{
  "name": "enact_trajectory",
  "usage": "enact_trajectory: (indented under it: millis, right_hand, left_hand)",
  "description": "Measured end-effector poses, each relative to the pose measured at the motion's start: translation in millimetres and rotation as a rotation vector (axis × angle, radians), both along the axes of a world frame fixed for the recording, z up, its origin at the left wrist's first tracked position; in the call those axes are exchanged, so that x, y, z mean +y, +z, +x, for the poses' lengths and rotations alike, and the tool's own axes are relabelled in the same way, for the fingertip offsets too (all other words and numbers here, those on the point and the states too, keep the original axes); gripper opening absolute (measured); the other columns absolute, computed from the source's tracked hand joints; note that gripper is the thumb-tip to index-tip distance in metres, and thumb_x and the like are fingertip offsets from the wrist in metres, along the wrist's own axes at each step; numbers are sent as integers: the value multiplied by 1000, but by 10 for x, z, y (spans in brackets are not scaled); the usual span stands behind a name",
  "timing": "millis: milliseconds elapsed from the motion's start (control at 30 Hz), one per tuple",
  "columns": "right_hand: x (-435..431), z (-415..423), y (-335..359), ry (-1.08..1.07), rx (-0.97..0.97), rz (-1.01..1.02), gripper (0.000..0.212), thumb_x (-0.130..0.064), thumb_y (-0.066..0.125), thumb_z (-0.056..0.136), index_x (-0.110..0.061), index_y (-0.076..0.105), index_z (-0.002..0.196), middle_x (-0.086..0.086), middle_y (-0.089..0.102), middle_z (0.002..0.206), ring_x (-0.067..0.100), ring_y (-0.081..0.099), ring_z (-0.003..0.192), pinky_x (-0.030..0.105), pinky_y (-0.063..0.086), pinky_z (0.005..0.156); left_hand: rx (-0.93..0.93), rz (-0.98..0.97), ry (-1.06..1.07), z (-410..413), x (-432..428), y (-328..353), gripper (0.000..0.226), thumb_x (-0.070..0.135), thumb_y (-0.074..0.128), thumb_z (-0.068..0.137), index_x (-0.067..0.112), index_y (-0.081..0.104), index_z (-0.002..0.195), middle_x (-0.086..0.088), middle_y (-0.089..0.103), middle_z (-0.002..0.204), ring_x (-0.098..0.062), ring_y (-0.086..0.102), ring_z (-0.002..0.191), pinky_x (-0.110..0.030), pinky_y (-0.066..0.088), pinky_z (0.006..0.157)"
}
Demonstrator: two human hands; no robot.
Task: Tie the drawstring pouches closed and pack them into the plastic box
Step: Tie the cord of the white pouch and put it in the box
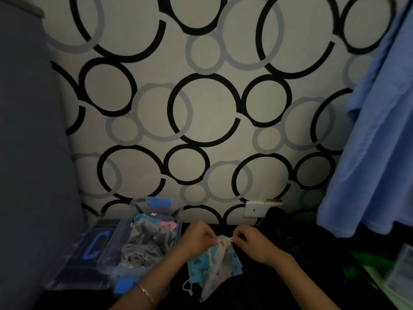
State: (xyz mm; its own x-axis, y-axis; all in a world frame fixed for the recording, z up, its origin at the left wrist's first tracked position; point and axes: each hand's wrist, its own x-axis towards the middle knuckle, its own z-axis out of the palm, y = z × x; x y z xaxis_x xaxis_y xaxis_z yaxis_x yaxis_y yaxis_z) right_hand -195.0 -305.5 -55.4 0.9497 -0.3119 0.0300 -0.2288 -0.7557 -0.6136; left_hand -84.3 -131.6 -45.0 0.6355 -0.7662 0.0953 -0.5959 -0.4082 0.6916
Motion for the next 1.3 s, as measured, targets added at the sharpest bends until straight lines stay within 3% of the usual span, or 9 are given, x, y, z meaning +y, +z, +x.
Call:
enact_trajectory:
  millis: [100,200,367,567,733,867,967,1100,1300]
  right_hand:
    - [-64,-17,29,19,25,-11,13,-28,60,90,-26,62,77,-7,65,85,2,61,77,21,52,69]
    - [-42,-15,21,31,93,144,9,-33,67,79,-27,67,72,-9,67,82,-1,65,77,18,52,67]
    - [22,20,-63,-41,110,379,15,-31,63,85,-19,65,78,-4,71,82,4,67,75,21,52,68]
    - [78,64,-198,-158,258,328,37,-38,56,94,-6,70,81,6,68,75,10,62,60,25,49,58]
    - [127,68,-187,-247,321,291,38,-51,68,80,-15,61,71,-2,63,63,2,55,47,15,41,43]
    - [157,84,-165,-226,352,275,19,-31,73,74,-15,62,73,-3,63,68,3,56,53,16,42,46]
    - [178,91,-166,-176,242,363,10,-14,69,80,-8,66,72,3,62,68,8,57,58,19,44,54]
    - [252,56,-155,-181,112,493,20,-21,62,93,-10,65,76,1,62,66,4,54,53,13,42,49]
    - [291,-13,-150,-139,89,810,10,-9,65,88,-12,75,86,1,72,76,7,64,67,18,48,59]
  left_hand:
    - [-195,87,34,-9,20,11,20,32,68,87,18,77,98,3,73,100,-10,65,93,-31,53,84]
    - [-381,116,72,-103,-16,-64,21,38,64,89,26,75,101,3,65,107,-13,58,102,-32,50,84]
    - [-136,14,143,-230,-43,-286,18,33,65,87,24,77,97,5,73,102,-7,66,89,-22,53,76]
    - [21,-151,155,-260,-41,-392,14,26,70,85,21,78,95,5,75,96,8,63,77,0,45,68]
    - [73,-218,156,-267,-58,-412,13,22,71,85,17,78,95,9,74,93,12,62,74,-1,47,70]
    - [95,-254,145,-291,-66,-451,10,17,73,83,16,79,91,7,75,91,7,66,77,-4,50,72]
    - [123,-275,136,-337,-68,-467,12,16,74,82,18,78,94,11,72,84,9,65,74,-5,50,71]
    - [146,-329,135,-364,-88,-465,11,16,74,81,23,78,88,15,71,76,6,67,74,-8,52,68]
    - [240,-437,173,-412,-85,-437,9,13,74,81,21,74,86,6,73,82,-4,69,79,-20,57,74]
